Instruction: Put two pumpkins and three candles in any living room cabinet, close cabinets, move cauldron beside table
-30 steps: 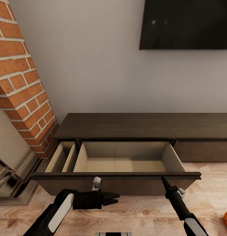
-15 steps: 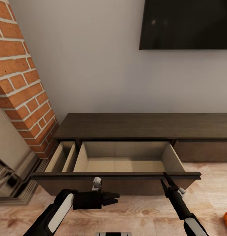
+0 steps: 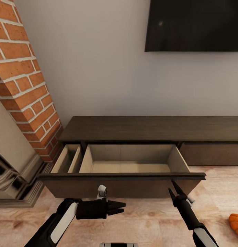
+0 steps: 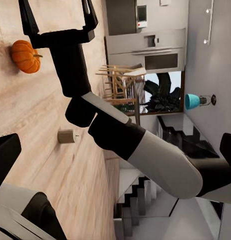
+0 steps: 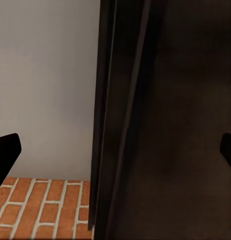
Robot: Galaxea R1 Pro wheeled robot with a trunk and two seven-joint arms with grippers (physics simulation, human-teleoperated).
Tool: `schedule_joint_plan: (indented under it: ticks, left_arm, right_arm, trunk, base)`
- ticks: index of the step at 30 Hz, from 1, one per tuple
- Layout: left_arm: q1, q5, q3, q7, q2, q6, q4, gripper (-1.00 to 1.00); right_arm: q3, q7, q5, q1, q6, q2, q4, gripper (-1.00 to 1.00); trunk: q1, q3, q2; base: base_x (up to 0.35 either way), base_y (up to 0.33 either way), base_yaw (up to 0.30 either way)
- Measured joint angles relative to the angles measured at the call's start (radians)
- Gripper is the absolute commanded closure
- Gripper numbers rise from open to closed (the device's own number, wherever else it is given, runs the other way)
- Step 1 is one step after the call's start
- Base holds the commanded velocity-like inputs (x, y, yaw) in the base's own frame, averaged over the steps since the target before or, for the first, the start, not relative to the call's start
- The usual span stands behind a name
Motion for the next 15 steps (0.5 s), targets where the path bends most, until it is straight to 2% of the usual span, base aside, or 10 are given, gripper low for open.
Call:
schedule_joint_plan:
  ticks: [10,15]
  left_arm:
    - [0.000,0.001,0.005,0.000,0.000,0.000,0.000,-1.00]
    - [0.000,0.022,0.006,0.001,0.001,0.000,0.000,-1.00]
  right_arm:
    - [0.001,-0.003,-0.001,0.000,0.000,0.001,0.000,-1.00]
    - [0.000,-0.004,-0.001,0.000,0.000,0.001,0.002,-1.00]
  trunk:
    - [0.000,0.000,0.000]
    - [0.000,0.000,0.000]
  base:
    - [-0.024,0.000,0.000]
    - [0.000,0.000,0.000]
